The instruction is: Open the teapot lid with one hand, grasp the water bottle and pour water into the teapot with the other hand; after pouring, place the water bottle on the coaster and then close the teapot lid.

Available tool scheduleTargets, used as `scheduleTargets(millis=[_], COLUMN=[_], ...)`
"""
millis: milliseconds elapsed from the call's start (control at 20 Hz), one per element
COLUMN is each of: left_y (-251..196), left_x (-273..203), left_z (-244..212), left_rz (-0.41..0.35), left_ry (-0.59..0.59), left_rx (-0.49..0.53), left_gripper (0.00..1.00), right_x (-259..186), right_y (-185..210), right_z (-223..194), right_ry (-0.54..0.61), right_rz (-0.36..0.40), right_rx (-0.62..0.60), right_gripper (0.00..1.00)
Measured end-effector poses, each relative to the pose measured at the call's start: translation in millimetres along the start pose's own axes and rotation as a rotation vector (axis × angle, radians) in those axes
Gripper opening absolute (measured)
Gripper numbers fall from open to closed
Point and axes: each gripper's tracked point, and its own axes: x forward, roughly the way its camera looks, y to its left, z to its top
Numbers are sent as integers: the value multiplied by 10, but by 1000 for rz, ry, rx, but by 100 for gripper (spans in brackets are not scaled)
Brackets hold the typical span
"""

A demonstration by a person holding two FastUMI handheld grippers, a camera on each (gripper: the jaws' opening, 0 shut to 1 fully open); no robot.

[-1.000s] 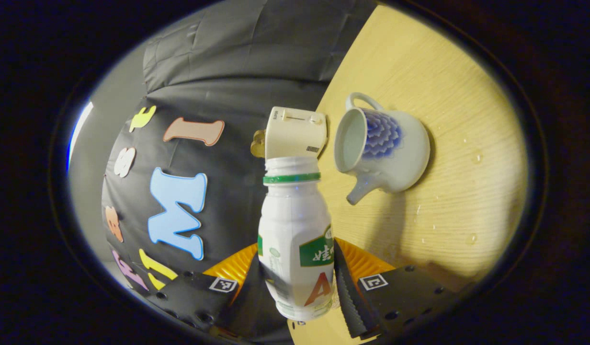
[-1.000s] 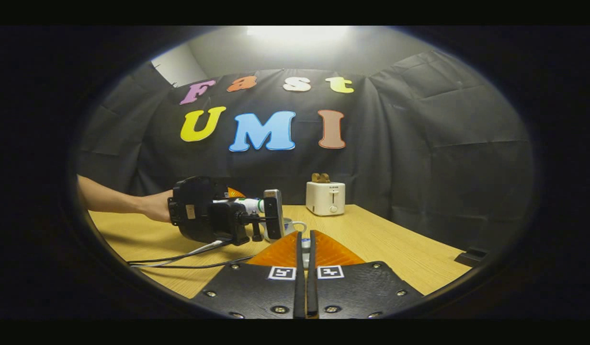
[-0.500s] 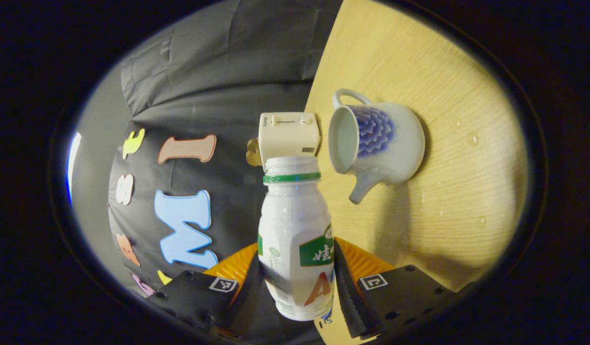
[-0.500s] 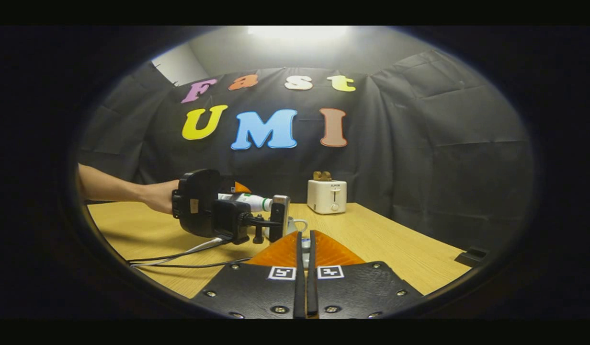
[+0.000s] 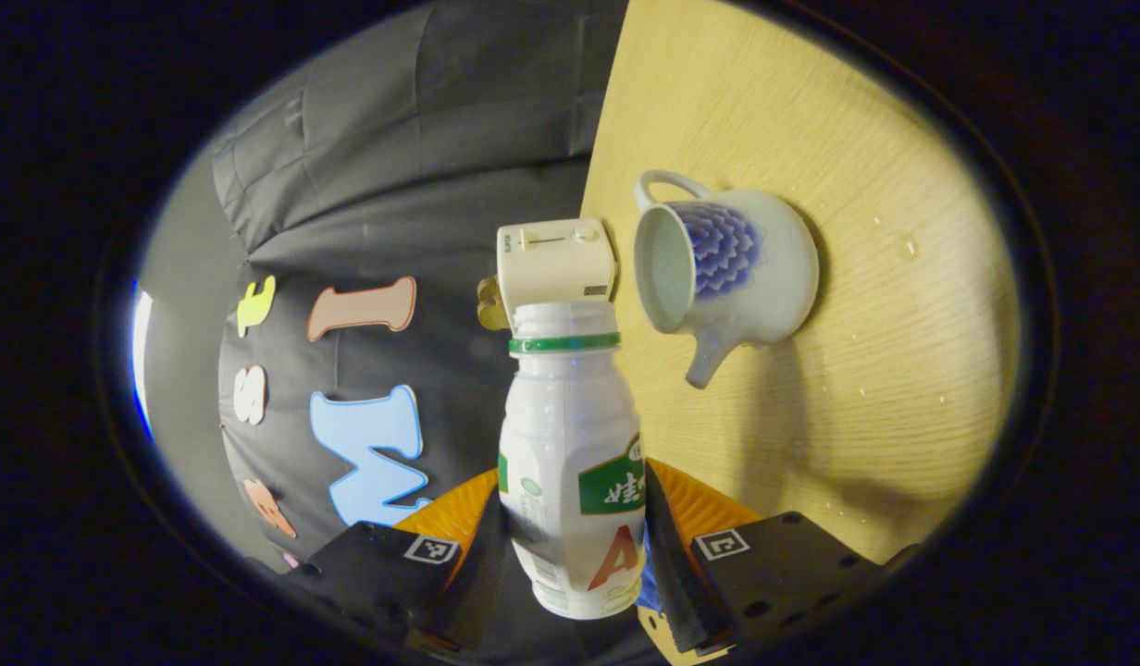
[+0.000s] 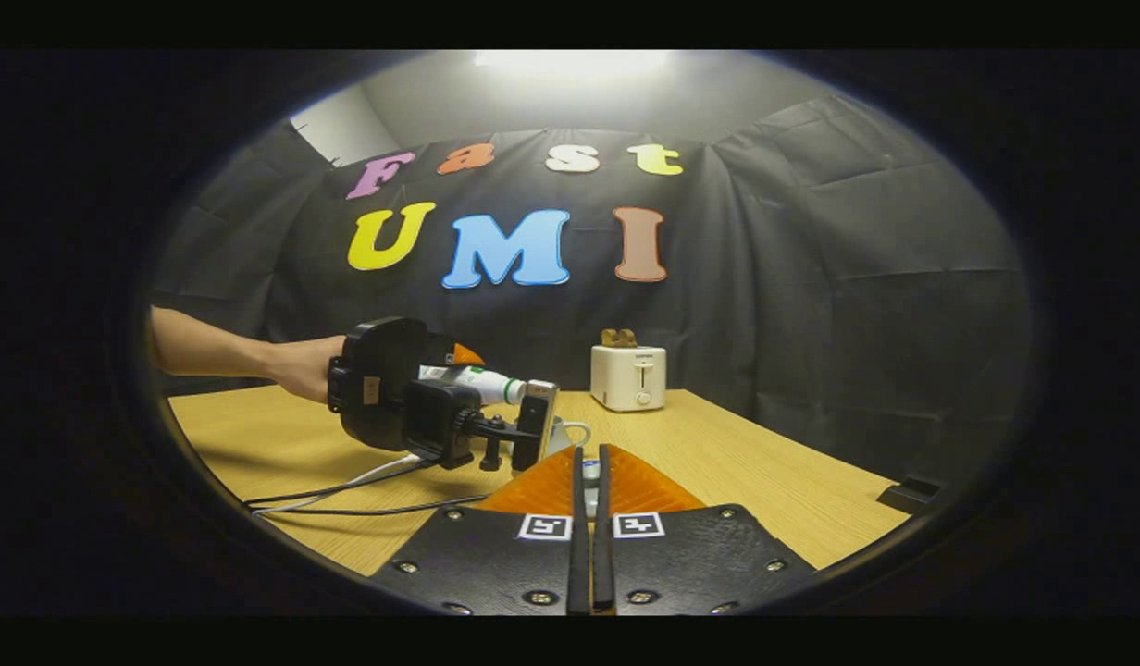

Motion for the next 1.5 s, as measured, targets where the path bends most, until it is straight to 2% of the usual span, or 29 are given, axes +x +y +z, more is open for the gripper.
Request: scheduleTargets(millis=[350, 700, 850, 900, 1150, 1500], left_y=[-20, 4, 22, 34, 81, 182], left_x=[15, 30, 44, 40, 37, 15], left_z=[-26, -12, -33, -48, -81, -68], left_rz=[-9, 2, 6, 9, 16, 49], left_ry=[9, 7, 12, 16, 22, 22], left_rx=[62, 97, 108, 114, 130, 172], left_gripper=[83, 76, 72, 82, 82, 82], right_x=[2, 4, 3, 10, 9, 6], right_y=[18, 29, 33, 40, 35, 37], right_z=[-48, -71, -87, -86, -76, -76], right_ry=[22, 30, 35, 36, 33, 35], right_rz=[11, 13, 16, 18, 14, 16], right_rx=[9, 4, 3, 4, 0, 2], right_gripper=[2, 0, 2, 2, 0, 2])
